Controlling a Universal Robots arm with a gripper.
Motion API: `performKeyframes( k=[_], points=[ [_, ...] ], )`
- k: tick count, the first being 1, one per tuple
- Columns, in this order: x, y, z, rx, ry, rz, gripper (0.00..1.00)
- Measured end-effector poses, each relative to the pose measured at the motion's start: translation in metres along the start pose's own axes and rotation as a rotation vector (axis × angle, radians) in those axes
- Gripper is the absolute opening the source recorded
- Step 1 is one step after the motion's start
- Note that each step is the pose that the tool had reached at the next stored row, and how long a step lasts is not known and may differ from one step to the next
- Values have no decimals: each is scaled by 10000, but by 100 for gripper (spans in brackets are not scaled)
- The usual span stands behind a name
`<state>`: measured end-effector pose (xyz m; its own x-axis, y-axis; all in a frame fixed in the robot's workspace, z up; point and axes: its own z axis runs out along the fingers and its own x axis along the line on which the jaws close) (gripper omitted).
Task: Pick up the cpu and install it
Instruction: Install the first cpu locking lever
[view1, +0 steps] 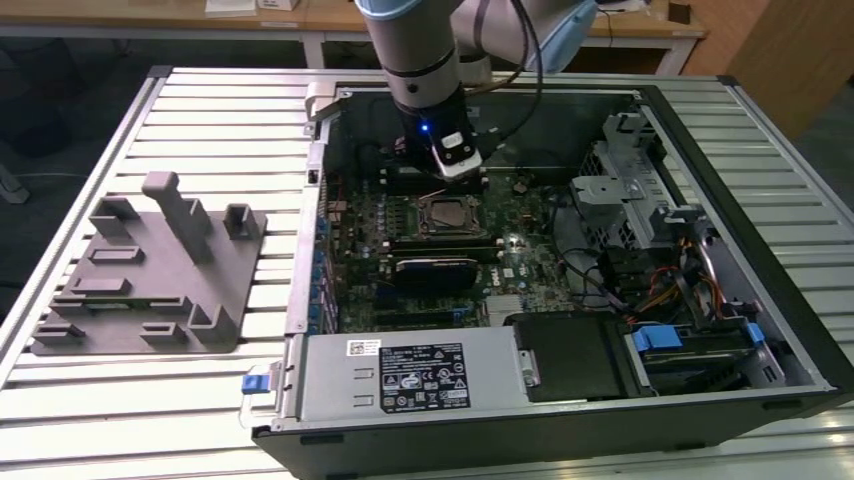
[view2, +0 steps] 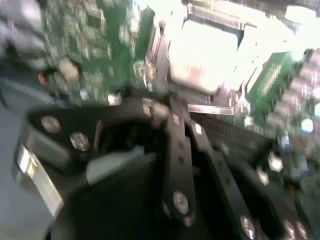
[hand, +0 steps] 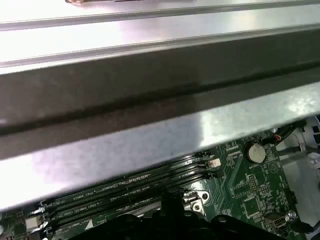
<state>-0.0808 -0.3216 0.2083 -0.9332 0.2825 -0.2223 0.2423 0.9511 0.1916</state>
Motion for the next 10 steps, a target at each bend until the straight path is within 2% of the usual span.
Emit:
performKeyframes(
  k=[1, 5, 10],
  points=[
    [-13, 14, -59, -3, -1, 2, 11],
    [-31, 30, -136, 1, -4, 15, 11],
    [-33, 32, -147, 3, -4, 19, 11]
  ],
)
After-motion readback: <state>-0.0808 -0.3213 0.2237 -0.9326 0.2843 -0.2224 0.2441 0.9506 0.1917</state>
